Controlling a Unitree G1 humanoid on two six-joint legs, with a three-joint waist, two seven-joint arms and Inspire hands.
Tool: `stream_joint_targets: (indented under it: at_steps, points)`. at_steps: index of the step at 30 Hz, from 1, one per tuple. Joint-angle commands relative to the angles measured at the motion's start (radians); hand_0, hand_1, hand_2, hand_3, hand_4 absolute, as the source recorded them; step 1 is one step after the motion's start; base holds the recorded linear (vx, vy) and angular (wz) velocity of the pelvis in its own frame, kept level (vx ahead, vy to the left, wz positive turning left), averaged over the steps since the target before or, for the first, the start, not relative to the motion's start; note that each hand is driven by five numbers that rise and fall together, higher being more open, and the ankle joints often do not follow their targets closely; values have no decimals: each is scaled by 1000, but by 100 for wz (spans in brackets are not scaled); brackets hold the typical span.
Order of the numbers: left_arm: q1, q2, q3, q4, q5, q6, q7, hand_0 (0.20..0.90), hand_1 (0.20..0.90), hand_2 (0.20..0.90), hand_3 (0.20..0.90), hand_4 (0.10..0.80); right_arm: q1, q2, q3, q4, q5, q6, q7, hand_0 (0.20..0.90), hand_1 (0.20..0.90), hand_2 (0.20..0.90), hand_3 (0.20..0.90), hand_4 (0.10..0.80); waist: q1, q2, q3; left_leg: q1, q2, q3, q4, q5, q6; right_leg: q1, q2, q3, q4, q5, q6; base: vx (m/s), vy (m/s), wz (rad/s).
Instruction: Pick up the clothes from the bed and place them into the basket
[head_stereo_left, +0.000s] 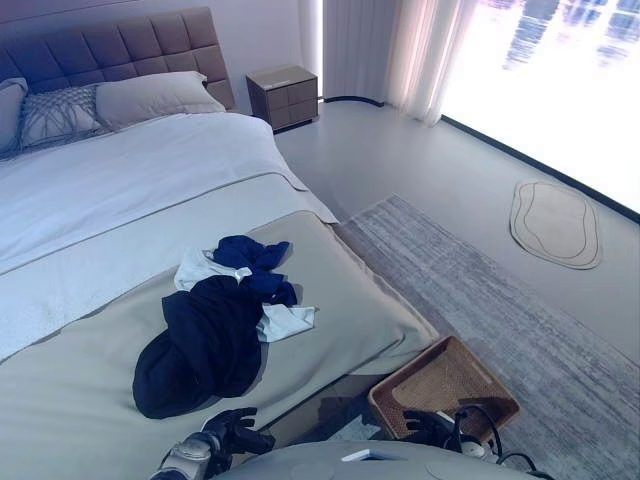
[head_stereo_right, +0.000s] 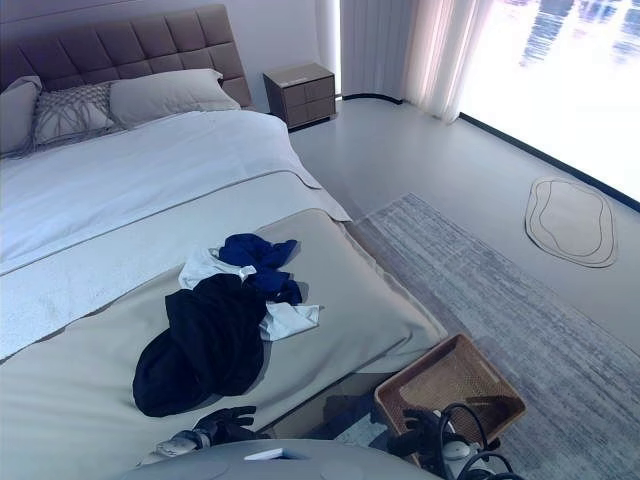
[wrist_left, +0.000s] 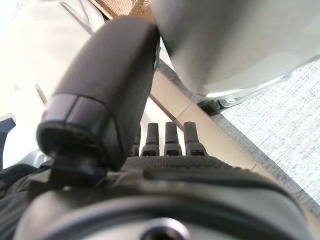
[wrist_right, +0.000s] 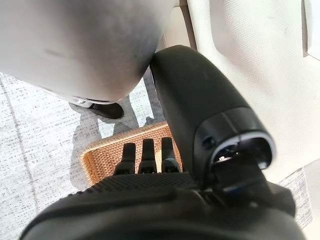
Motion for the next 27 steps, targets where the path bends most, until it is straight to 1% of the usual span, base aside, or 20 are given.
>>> stream_joint_targets:
  at_steps: [1,10,14,19,23,25,26,27]
  points:
    - [-51,-10,5,63,-6,-7,-6,900,900,900,900,800,-47,-6,-1,55,-15,-9,2,900,900,900,900,800,19,-18,34,33,-80,10,4,-111,65,-19,-6,-91,19,25,12,0,0,0]
    - [-56,-7,10,68,-10,0,-10,900,900,900,900,800,-40,-8,-4,57,-18,-16,4,900,900,900,900,800,13,-19,36,34,-80,7,4,-112,68,-20,-4,-81,23,23,11,0,0,0]
    - [-59,-8,8,72,-3,-1,3,900,900,900,900,800,-39,-3,-11,58,38,-3,8,900,900,900,900,800,8,-17,35,35,-81,-1,4,-112,71,-23,0,-67,37,13,7,0,0,0]
    - [-54,-9,13,81,-4,-3,10,900,900,900,900,800,-33,5,-59,68,199,35,42,900,900,900,900,800,3,-17,35,40,-82,-5,4,-114,73,-21,3,-58,44,8,4,0,0,0]
    - [-48,-11,20,85,-1,-6,12,900,900,900,900,800,-23,14,-118,80,378,46,116,900,900,900,900,800,0,-14,33,43,-82,-6,4,-116,72,-17,4,-55,42,7,5,0,0,0]
    - [-44,-10,21,83,-4,-5,10,900,900,900,900,800,-16,18,-161,83,521,63,156,900,900,900,900,800,-2,-11,32,45,-82,-5,4,-116,70,-15,4,-55,42,7,5,17,6,-1]
    - [-42,-11,19,80,-8,-3,11,900,900,900,900,800,-14,20,-189,83,609,70,154,900,900,900,900,800,-3,-9,31,47,-81,-4,4,-116,70,-14,4,-56,43,6,6,39,14,-1]
    - [-38,-12,19,79,-11,-3,12,900,900,900,900,800,-14,24,-229,77,757,76,156,900,900,900,900,800,-4,-7,31,49,-81,-4,4,-117,69,-13,4,-56,44,6,7,36,12,-2]
